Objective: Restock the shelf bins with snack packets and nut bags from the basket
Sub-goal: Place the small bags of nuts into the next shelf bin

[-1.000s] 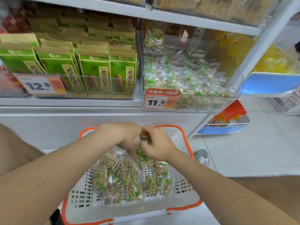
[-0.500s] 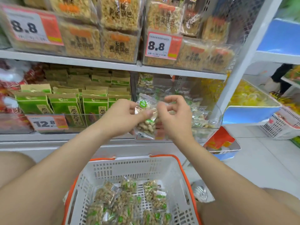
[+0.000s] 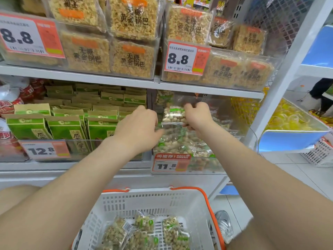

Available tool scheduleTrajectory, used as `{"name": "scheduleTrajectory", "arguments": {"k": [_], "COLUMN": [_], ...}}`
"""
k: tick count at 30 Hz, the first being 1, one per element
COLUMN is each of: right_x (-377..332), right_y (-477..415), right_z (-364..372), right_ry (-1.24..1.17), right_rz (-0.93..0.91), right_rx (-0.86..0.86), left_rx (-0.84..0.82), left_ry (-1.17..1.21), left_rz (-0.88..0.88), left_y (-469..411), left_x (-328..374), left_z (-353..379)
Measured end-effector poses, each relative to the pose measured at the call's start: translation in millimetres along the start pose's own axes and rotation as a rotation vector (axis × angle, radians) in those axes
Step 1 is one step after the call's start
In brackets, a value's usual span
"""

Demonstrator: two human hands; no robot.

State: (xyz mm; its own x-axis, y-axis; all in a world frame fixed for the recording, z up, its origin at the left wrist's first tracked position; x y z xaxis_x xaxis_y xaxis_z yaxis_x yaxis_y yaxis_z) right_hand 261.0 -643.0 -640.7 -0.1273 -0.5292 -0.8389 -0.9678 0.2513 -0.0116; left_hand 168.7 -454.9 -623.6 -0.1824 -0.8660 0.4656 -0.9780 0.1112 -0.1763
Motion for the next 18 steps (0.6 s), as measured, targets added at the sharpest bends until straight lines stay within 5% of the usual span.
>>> {"name": "scheduleTrajectory", "arguments": {"k": [5,12,18], "right_x": [11,-7,-3], "right_y": [-18,-26,-35], "right_z": [14,37,52], "right_ry": [-0.057,-0.076,0.262], "right_rz": [0.066,-0.073,-0.203], "right_rx": [0.052,0.087,0.038], "left_rx": [-0.055,-0.068,-0.052], "left_ry": [-0.210,-0.179,-0.177], "left_rz": [0.011,0.017,-0.001], "left_y": [-1,-3,-2], "left_x": [3,5,3], "left_z": [8,15,19]}}
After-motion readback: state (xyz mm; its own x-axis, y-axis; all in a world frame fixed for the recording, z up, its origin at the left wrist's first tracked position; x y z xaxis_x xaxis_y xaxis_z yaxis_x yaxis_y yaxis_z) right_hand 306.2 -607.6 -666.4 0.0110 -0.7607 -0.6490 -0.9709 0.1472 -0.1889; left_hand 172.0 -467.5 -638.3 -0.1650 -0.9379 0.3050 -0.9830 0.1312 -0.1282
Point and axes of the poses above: each hand's wrist, its own y-axis away from the middle knuckle, its own z-axis out of the palm, x = y × z, the point moved 1 cm from there along -y, towards the middle knuckle, and after that the axes turned 8 degrees about y, right-handed, at the moved point
